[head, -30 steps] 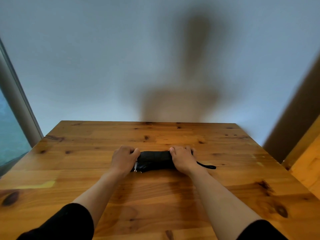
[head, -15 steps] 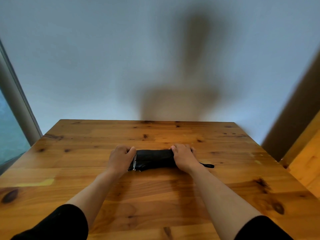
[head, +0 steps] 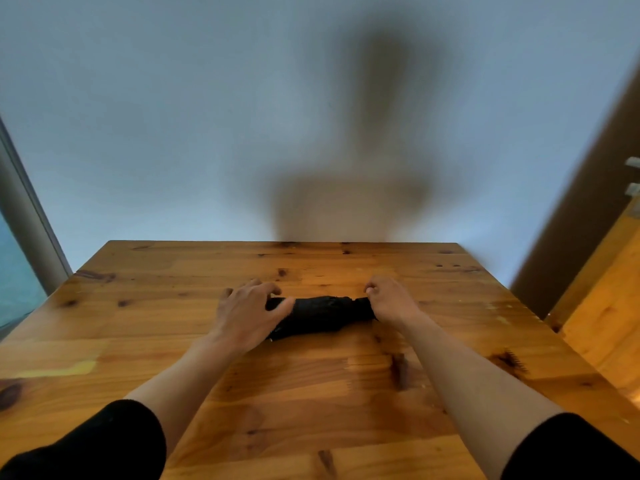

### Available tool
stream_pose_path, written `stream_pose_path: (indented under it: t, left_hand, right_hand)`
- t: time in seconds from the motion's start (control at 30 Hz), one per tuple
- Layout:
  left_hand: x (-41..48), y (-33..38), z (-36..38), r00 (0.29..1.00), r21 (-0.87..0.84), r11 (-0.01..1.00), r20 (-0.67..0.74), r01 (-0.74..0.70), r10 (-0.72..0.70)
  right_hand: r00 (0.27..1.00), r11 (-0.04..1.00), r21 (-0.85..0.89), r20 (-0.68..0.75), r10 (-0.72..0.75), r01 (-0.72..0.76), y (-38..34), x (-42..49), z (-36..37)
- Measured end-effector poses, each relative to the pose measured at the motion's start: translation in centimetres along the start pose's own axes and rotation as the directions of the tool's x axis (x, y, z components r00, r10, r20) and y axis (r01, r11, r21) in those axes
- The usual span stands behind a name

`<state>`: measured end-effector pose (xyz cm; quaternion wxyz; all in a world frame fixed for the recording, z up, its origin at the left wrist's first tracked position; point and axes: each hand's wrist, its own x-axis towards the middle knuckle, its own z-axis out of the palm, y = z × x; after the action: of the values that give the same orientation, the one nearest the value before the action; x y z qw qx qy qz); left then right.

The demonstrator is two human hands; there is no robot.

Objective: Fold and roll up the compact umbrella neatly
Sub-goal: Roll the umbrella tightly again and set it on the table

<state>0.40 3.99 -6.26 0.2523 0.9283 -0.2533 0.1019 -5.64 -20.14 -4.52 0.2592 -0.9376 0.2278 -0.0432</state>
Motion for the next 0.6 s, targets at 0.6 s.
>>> stream_pose_path:
  t: [0.6]
  left_hand:
    - [0.4,-0.7,-1.8,0.918,-0.088,0.994,0.383,-0.068,0.097]
  right_hand:
    - [0.999,0.999,-0.036,0.033,-0.019,0.021,-0.9,-0.3,0.2]
